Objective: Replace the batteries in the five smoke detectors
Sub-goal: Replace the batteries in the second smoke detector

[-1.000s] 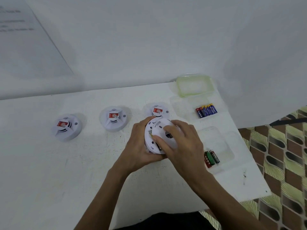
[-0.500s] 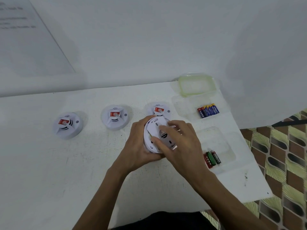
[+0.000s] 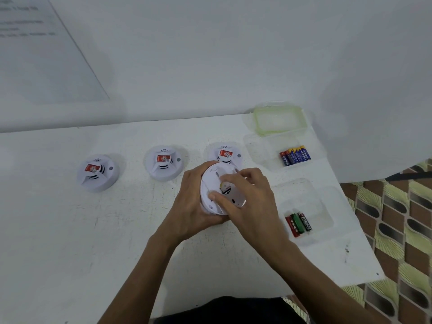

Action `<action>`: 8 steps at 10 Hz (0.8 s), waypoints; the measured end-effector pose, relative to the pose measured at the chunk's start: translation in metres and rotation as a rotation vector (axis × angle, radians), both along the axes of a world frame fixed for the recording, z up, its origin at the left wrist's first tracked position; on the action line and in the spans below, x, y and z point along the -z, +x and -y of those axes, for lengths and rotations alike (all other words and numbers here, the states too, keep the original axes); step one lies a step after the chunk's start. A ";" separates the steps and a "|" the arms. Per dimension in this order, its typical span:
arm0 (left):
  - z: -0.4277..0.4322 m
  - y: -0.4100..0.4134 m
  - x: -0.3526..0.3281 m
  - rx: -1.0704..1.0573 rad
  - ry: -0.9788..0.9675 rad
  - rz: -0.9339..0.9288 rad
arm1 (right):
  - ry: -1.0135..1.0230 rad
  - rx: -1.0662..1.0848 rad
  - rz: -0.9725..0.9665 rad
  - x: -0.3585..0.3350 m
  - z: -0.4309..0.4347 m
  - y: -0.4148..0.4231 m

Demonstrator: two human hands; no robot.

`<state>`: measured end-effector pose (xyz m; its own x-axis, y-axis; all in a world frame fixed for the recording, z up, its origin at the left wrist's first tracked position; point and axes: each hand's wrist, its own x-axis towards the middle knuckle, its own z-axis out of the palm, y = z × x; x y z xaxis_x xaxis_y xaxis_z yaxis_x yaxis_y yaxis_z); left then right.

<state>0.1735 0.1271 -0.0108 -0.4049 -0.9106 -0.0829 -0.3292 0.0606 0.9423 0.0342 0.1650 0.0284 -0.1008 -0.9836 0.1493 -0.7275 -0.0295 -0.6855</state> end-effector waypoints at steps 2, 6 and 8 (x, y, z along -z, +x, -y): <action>-0.002 -0.004 0.001 -0.081 0.113 -0.092 | 0.014 0.080 -0.006 0.001 -0.003 0.012; -0.004 0.012 -0.034 -0.052 -0.205 0.246 | 0.263 -0.192 0.477 -0.008 0.004 -0.018; -0.002 0.008 -0.030 -0.084 -0.197 0.151 | 0.326 -0.206 0.800 -0.018 0.007 -0.039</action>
<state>0.1813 0.1290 0.0190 -0.3236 -0.9451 0.0454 -0.4768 0.2044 0.8549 -0.0051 0.1582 0.0463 0.1285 -0.9750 -0.1812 -0.0290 0.1789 -0.9834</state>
